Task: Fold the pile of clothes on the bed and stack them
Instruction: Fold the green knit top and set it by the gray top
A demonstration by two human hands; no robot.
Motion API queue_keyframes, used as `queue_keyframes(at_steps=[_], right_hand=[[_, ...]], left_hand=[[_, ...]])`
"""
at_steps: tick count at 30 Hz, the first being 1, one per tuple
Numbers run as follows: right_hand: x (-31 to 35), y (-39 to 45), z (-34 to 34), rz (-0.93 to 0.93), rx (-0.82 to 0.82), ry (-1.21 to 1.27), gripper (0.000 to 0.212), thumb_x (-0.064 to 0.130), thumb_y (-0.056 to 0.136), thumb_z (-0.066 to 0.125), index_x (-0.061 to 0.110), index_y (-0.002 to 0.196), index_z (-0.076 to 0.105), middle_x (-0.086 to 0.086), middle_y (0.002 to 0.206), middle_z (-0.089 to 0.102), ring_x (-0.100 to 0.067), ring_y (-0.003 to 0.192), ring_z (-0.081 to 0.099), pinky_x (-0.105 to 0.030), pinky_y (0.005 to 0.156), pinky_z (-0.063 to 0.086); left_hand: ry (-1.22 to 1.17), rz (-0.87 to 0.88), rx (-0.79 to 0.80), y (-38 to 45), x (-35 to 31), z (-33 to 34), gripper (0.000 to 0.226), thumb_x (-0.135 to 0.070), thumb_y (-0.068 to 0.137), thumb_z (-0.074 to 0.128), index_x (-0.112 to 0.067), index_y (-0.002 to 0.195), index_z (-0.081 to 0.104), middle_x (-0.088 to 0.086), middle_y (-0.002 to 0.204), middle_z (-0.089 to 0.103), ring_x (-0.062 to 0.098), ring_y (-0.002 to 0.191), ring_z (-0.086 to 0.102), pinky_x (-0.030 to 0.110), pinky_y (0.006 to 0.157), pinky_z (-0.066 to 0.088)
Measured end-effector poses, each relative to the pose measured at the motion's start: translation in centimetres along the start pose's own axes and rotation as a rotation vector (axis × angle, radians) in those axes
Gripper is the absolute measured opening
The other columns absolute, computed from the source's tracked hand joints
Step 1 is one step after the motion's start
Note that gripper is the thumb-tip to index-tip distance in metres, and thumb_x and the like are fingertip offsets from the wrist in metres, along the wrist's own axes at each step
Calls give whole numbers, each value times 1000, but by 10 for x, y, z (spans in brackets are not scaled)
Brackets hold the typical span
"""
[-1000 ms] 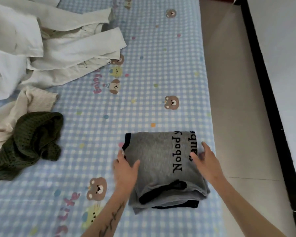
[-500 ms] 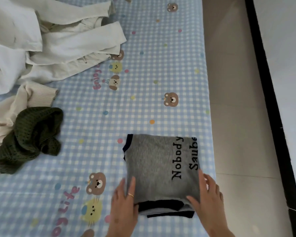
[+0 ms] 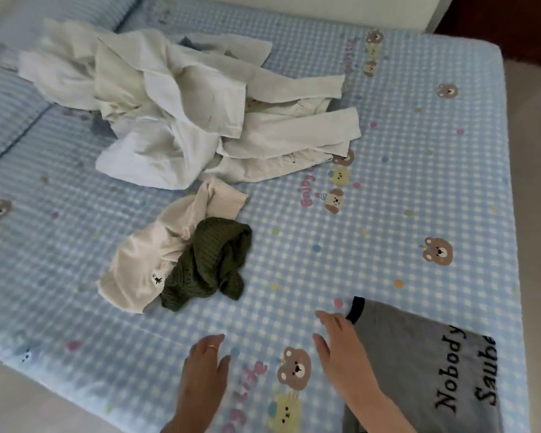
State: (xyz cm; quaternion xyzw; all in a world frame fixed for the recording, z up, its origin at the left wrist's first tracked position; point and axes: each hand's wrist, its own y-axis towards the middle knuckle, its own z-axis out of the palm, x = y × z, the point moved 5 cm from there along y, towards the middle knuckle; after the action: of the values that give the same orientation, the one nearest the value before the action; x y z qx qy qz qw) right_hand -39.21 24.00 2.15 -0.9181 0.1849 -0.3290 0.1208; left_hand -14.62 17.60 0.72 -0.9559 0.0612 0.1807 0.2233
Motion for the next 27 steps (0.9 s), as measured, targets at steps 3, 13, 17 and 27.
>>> queue_keyframes(at_steps=[3, 13, 17, 27], right_hand=[[69, 56, 38, -80, 20, 82, 40, 28, 100, 40, 21, 139, 37, 5, 133, 41, -11, 124, 38, -19, 96, 35], [168, 165, 139, 140, 78, 107, 43, 33, 92, 56, 15, 128, 43, -1, 121, 49, -19, 113, 46, -32, 95, 43], [167, 170, 130, 328, -45, 234, 21, 22, 94, 53, 12, 113, 53, -4, 106, 60, -17, 96, 56, -29, 82, 47], [176, 80, 16, 446, -370, 400, 6, 26, 97, 45, 26, 96, 51, 6, 95, 56, -8, 86, 56, -28, 71, 44]], left_hand=[[-4, 8, -71, 60, 38, -35, 43, -8, 81, 69, -1, 122, 58, 15, 124, 57, 35, 116, 52, 44, 96, 44], [137, 274, 28, 176, 82, -52, 68, -10, 87, 54, -21, 148, 27, 12, 147, 30, 29, 130, 36, 37, 108, 34], [-18, 286, 34, 194, 86, -75, 34, -9, 89, 55, -12, 123, 58, 8, 116, 53, 27, 109, 50, 39, 91, 45], [-473, 453, 105, 111, 31, -129, 21, -6, 90, 57, -14, 109, 60, -10, 96, 50, -1, 84, 51, 10, 73, 40]])
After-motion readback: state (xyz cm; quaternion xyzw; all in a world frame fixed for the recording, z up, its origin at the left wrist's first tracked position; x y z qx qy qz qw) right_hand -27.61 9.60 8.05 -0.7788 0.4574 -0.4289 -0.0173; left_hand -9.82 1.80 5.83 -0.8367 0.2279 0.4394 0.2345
